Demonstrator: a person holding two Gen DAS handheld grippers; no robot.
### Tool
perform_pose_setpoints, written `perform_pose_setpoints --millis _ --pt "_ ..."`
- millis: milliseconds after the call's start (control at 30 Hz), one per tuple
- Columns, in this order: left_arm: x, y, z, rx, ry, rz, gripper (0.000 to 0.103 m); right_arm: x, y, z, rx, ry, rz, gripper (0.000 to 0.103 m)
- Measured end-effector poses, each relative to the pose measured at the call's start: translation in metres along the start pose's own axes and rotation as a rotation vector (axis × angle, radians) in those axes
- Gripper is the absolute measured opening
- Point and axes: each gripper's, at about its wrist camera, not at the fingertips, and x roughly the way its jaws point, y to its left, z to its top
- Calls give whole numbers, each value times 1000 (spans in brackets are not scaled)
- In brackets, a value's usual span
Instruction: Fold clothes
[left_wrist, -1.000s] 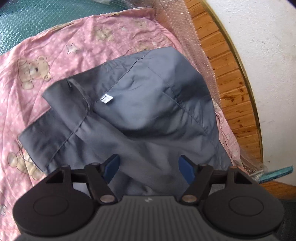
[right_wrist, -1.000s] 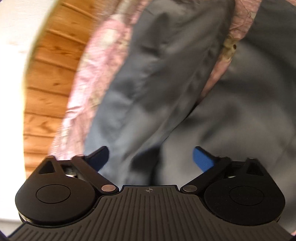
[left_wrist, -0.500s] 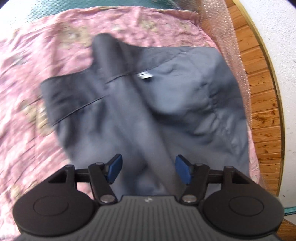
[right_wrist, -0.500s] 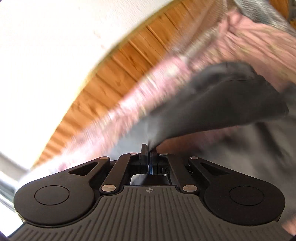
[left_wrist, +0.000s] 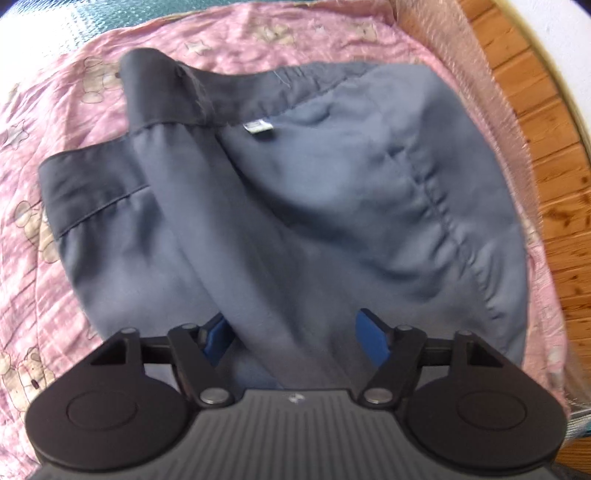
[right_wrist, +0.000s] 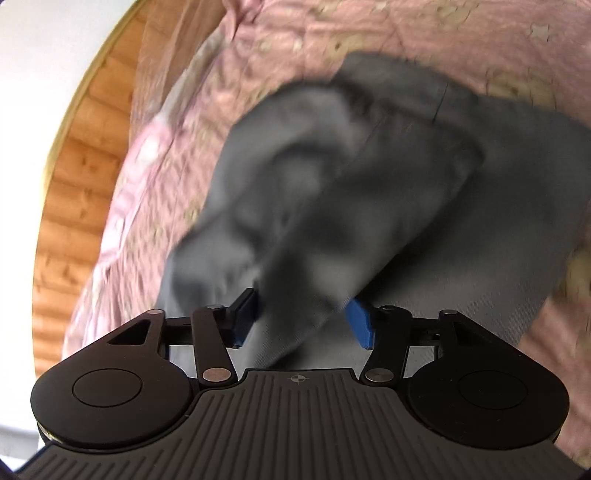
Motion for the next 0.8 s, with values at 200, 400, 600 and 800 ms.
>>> perform_pose_setpoints --millis 200,400,600,800 --pt "-31 4 -6 53 -112 -214 5 -27 2 30 2 -91 122 3" --pt "-46 89 -50 -27 -163 -406 10 -65 -35 4 -115 -91 63 1" --pt "-48 90 -51 -105 -215 -232 75 -46 -72 -3 4 -21 -20 19" --pt "-35 46 -19 -13 -183 -94 41 -40 -54 10 -22 -36 -35 37"
